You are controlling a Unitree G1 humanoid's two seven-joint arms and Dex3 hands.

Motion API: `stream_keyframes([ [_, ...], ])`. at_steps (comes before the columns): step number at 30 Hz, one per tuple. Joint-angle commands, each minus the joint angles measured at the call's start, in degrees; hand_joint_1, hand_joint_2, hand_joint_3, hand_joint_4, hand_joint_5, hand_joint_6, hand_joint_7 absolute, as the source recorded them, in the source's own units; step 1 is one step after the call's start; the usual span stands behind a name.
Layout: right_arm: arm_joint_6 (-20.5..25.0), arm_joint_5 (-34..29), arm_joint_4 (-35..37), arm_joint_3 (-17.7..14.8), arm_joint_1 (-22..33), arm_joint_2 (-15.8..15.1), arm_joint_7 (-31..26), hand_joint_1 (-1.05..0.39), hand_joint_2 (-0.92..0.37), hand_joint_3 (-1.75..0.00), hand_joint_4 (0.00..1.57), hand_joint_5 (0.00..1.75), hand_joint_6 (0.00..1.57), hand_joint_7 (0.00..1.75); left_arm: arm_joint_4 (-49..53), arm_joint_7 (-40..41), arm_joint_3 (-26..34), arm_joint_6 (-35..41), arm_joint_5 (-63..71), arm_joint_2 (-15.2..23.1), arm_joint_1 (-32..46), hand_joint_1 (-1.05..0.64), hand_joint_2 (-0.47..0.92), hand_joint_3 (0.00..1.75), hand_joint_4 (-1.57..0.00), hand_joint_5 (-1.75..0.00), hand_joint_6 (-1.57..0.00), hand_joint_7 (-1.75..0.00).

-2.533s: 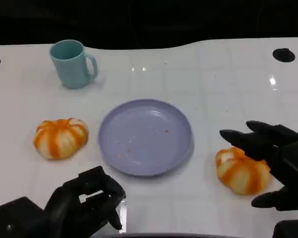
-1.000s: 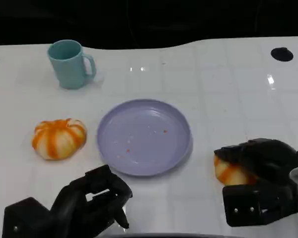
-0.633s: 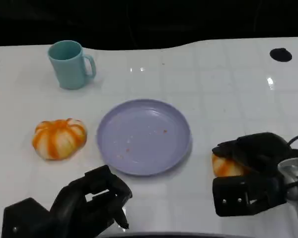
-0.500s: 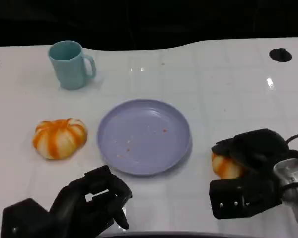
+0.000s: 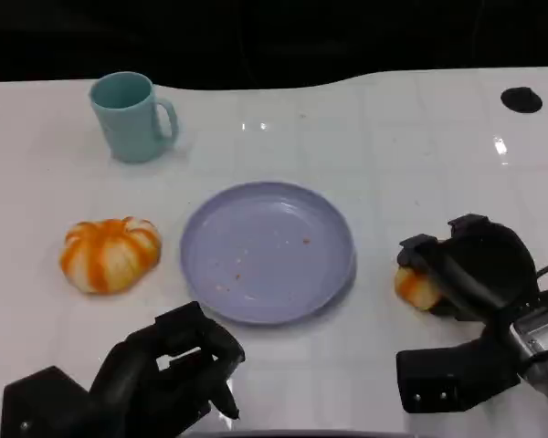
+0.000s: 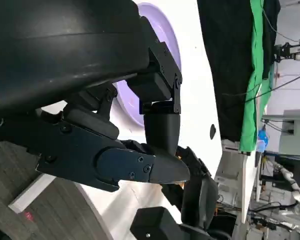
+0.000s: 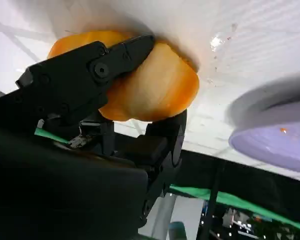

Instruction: Grasp the bread from the table and place it into the plate.

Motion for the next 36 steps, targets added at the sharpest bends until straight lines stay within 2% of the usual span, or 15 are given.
stream_keyframes([
  [1,-4.95,3.52,0.50,-2.68,-0.41,-0.06,-5.78,-0.26,-0.91,-0.08,0.89,1.75,0.83,1.32,-1.02,0.56,0.17,0.91,-0.09,0.61,0.16,-0.67,0.92,0.28,-0.75,-1.69,-0.68,-1.43],
  [2,-5.83,4.02,0.45,-3.11,-0.45,0.15,-6.86,-0.24,-0.91,-0.09,0.90,1.75,0.77,1.53,-0.97,0.54,0.18,1.01,-0.08,0.63,0.11,-0.66,0.92,0.28,-0.75,-1.70,-0.67,-1.43],
  [4,-6.62,4.22,-0.50,-3.51,-0.62,0.20,-8.24,-0.22,-0.91,-0.12,0.91,1.75,0.73,1.68,-0.73,0.53,0.17,0.87,0.10,0.66,0.09,-0.66,0.92,0.29,-0.74,-1.71,-0.67,-1.44],
  [6,-7.43,4.25,-2.05,-3.82,-0.93,-0.16,-8.66,-0.21,-0.87,-0.17,0.92,1.75,0.81,1.40,-0.63,0.62,0.24,0.92,0.17,0.65,-0.07,-0.66,0.92,0.29,-0.73,-1.71,-0.66,-1.45],
  [7,-8.07,4.69,-3.02,-4.29,-1.03,-0.26,-8.55,-0.20,-0.81,-0.28,0.93,1.75,0.83,1.38,-0.58,0.68,0.31,1.00,0.14,0.62,-0.20,-0.66,0.92,0.29,-0.73,-1.71,-0.66,-1.45],
  [8,-8.57,5.10,-3.72,-4.76,-1.10,-0.29,-8.38,-0.20,-0.67,-0.60,0.94,1.75,0.83,1.46,-0.49,0.74,0.36,1.05,0.14,0.59,-0.36,-0.65,0.92,0.29,-0.73,-1.72,-0.65,-1.46],
  [9,-9.30,5.68,-4.68,-5.44,-1.25,-0.29,-8.32,-0.20,-0.58,-0.79,0.94,1.75,0.82,1.50,-0.36,0.77,0.37,0.92,0.31,0.65,-0.53,-0.65,0.92,0.29,-0.73,-1.72,-0.65,-1.46],
  [11,-10.10,6.32,-6.30,-6.48,-1.68,-0.38,-7.91,-0.18,-0.45,-1.03,0.96,1.75,0.73,1.69,-0.28,0.78,0.36,0.84,0.47,0.74,-0.80,-0.64,0.92,0.31,-0.73,-1.72,-0.64,-1.47],
  [15,-9.47,6.52,-9.92,-8.15,-2.62,-0.03,-6.70,-0.16,-0.35,-1.09,0.97,1.75,0.70,1.74,-0.36,0.66,0.31,1.01,0.11,0.78,-1.04,-0.63,0.92,0.32,-0.72,-1.74,-0.63,-1.50],
  [21,-9.61,8.13,-14.97,-9.42,-3.99,1.09,-1.80,-0.19,-0.33,-1.19,0.97,1.75,0.71,1.75,-1.20,0.95,-0.06,1.62,0.30,0.78,-0.90,-0.62,0.92,0.32,-0.71,-1.75,-0.60,-1.54],
  [24,-11.38,9.72,-14.09,-9.06,-5.44,2.86,-0.06,-0.19,-0.29,-1.27,0.98,1.75,0.72,1.75,-1.53,0.93,-0.27,1.30,0.56,0.85,-0.42,-0.61,0.92,0.33,-0.70,-1.75,-0.58,-1.56],
  [29,-14.17,12.91,-12.24,-8.54,-7.44,5.86,4.90,-0.18,-0.31,-1.32,0.97,1.75,0.73,1.74,-2.10,1.14,-0.59,1.17,0.91,0.88,0.43,-0.61,0.92,0.34,-0.68,-1.75,-0.56,-1.57],
  [32,-15.47,13.81,-9.71,-7.76,-9.04,8.48,6.81,-0.18,-0.32,-1.35,0.97,1.75,0.78,1.68,-2.45,1.24,-0.80,1.19,0.90,0.58,1.04,-0.60,0.92,0.33,-0.68,-1.75,-0.56,-1.56],
  [36,-16.91,12.77,-5.70,-6.31,-11.22,11.49,6.61,-0.19,-0.32,-1.36,0.97,1.75,0.80,1.66,-3.19,1.30,-1.28,1.57,0.63,0.28,1.80,-0.59,0.92,0.32,-0.67,-1.75,-0.57,-1.54],
])
